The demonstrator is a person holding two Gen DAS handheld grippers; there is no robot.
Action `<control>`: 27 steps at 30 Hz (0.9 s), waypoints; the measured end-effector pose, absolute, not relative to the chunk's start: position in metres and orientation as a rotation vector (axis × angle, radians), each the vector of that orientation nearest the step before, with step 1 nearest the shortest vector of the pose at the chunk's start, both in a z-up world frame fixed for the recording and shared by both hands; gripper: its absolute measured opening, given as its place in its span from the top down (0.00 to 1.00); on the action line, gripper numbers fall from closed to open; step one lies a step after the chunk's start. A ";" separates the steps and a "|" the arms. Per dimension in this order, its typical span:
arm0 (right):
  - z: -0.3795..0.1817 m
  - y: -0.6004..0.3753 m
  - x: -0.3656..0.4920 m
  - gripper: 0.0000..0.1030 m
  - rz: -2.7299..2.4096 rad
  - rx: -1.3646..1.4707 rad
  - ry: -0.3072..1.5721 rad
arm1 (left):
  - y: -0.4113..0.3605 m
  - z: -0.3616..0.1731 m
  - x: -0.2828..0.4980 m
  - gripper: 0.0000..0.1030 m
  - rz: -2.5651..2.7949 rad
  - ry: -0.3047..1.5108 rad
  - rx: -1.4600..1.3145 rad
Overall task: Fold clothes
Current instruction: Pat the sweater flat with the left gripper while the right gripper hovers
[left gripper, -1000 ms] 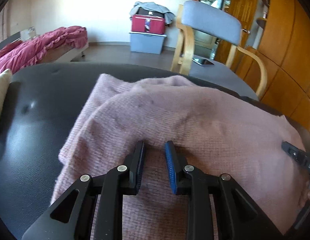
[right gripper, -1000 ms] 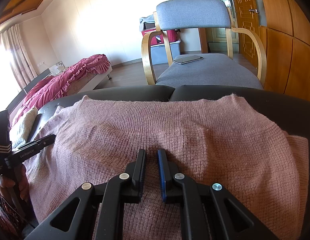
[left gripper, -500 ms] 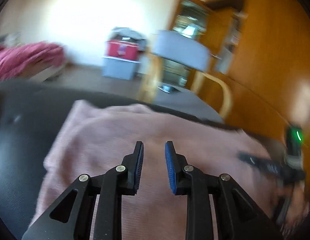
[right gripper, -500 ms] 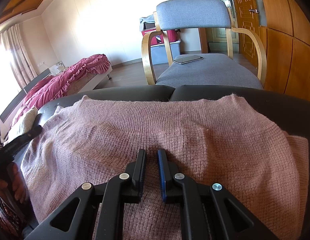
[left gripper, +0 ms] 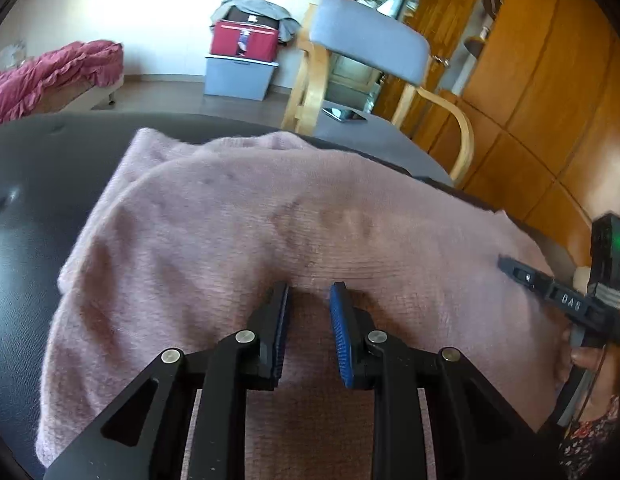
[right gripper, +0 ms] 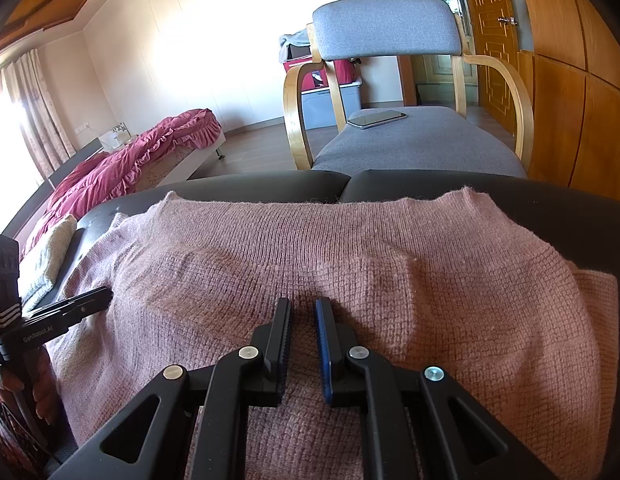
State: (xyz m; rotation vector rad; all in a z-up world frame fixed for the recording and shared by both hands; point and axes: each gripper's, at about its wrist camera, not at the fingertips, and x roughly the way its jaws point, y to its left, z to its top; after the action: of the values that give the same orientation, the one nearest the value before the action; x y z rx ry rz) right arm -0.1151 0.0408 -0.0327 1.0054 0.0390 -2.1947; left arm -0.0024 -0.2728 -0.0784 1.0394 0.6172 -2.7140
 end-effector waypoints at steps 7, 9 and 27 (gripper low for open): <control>-0.033 0.041 -0.116 0.90 -2.193 1.006 0.037 | -0.291 -0.058 0.029 0.76 -2.689 0.682 0.743; -0.033 0.041 -0.116 0.90 -2.194 1.005 0.038 | -0.288 -0.047 0.027 0.76 -2.686 0.584 0.680; -0.033 0.044 -0.116 0.90 -2.183 1.008 0.018 | -0.338 -0.077 -0.068 0.74 -2.406 0.505 0.992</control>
State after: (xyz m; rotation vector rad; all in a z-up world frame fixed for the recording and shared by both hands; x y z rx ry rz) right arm -0.1159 0.0441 -0.0333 1.0077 0.0177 -2.1834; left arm -0.0685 -0.3377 -0.0771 0.9922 0.5050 -2.4065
